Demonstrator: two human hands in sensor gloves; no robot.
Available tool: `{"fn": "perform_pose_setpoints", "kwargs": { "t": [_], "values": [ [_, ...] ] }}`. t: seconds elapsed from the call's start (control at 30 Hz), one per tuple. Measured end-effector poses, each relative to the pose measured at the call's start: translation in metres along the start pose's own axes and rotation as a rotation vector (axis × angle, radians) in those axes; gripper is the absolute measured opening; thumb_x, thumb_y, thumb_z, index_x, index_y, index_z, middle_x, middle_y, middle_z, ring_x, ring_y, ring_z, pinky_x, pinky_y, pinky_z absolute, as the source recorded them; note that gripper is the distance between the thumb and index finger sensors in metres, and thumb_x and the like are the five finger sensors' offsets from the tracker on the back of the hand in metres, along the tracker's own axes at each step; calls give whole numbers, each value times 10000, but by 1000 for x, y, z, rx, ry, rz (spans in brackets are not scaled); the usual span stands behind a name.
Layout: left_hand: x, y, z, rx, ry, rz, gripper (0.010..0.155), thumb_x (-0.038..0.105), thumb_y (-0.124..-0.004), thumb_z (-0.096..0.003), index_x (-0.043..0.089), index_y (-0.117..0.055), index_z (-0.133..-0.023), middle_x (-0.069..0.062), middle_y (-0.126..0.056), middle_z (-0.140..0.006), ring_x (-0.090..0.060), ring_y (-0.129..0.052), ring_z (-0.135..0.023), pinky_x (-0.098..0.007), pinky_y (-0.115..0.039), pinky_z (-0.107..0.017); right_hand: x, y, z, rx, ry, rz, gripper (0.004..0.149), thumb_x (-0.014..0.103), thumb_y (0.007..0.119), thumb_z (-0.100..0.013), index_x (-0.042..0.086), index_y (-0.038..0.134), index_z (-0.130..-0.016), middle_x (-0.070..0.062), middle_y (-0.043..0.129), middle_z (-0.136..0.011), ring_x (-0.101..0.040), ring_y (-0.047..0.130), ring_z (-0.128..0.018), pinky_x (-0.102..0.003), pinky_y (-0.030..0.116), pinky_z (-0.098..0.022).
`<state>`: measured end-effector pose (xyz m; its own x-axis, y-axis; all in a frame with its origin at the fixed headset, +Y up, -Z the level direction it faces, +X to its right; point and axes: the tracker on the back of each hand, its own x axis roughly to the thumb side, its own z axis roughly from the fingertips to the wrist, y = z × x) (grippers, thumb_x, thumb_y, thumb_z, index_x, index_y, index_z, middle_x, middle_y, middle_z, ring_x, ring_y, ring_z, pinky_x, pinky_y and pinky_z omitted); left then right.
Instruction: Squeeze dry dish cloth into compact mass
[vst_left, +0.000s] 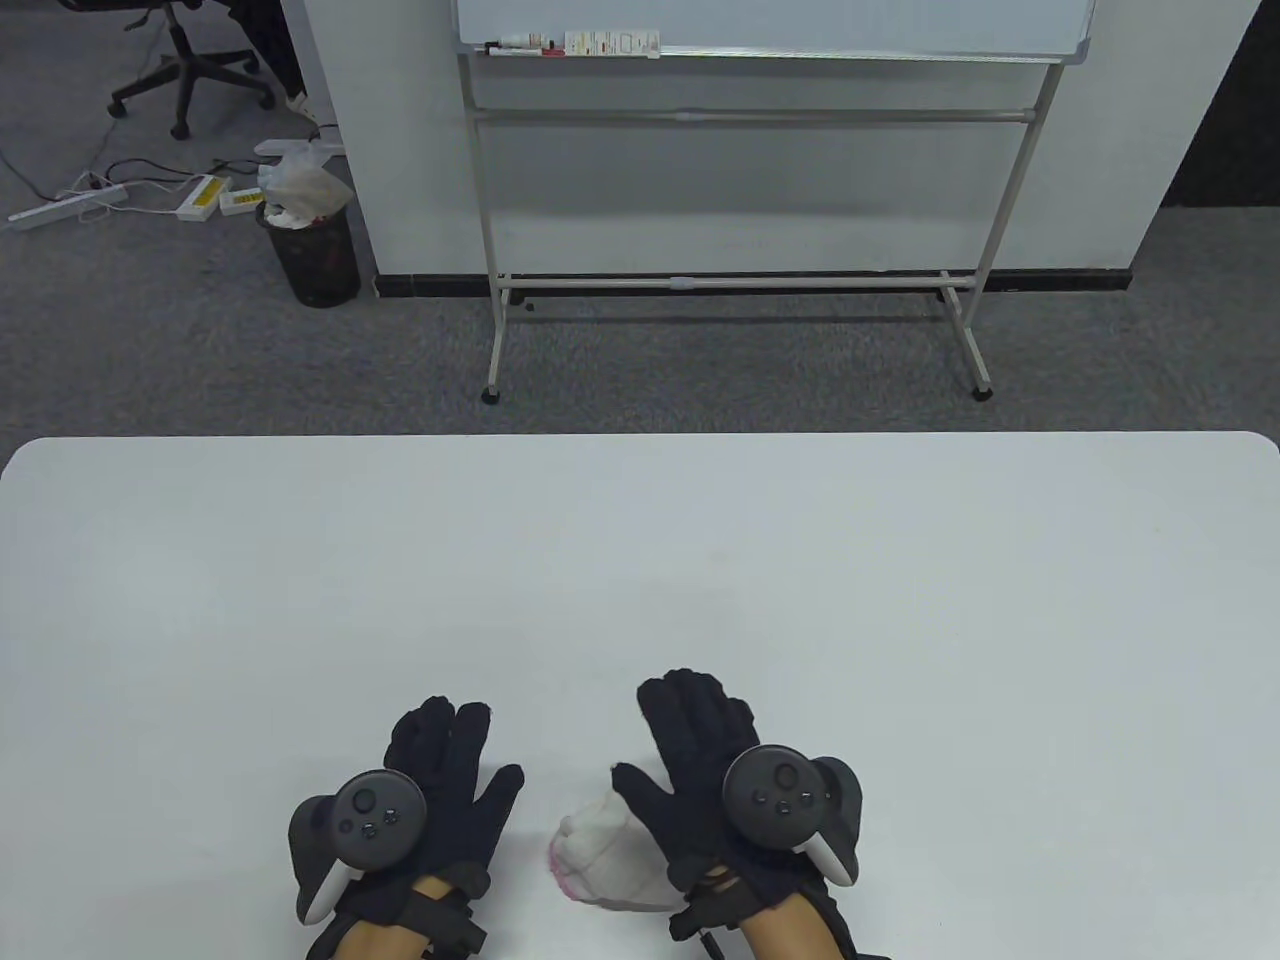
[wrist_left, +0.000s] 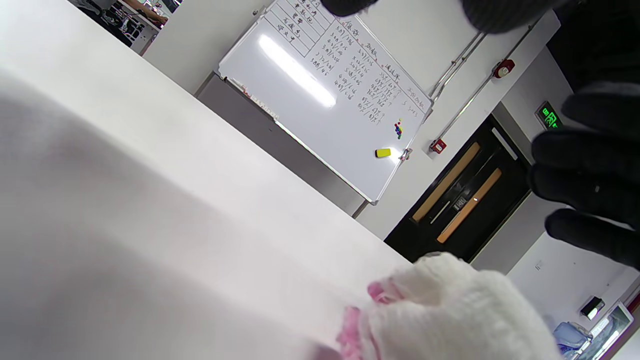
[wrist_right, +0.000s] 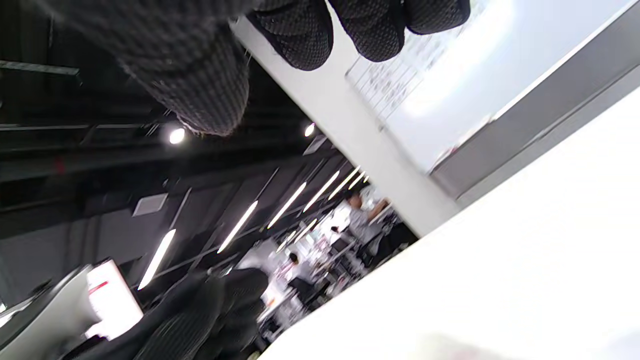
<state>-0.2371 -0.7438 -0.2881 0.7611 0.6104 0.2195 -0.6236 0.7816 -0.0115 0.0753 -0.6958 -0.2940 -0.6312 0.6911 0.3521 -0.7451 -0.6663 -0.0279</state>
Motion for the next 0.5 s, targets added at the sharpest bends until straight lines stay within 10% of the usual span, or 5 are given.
{"fn": "perform_pose_setpoints", "kwargs": {
  "t": [0.5],
  "values": [
    [0, -1, -2, 4, -4, 25, 736, 661, -568, -540, 227, -340, -1088, -161, -167, -1125, -479, -166, -1007, -629, -241, -705, -59, -13, -2, 1, 264, 92, 745, 488, 785, -487, 209, 398, -1059, -136, 353, -1117, -423, 315, -1059, -645, 235, -734]
  ]
}}
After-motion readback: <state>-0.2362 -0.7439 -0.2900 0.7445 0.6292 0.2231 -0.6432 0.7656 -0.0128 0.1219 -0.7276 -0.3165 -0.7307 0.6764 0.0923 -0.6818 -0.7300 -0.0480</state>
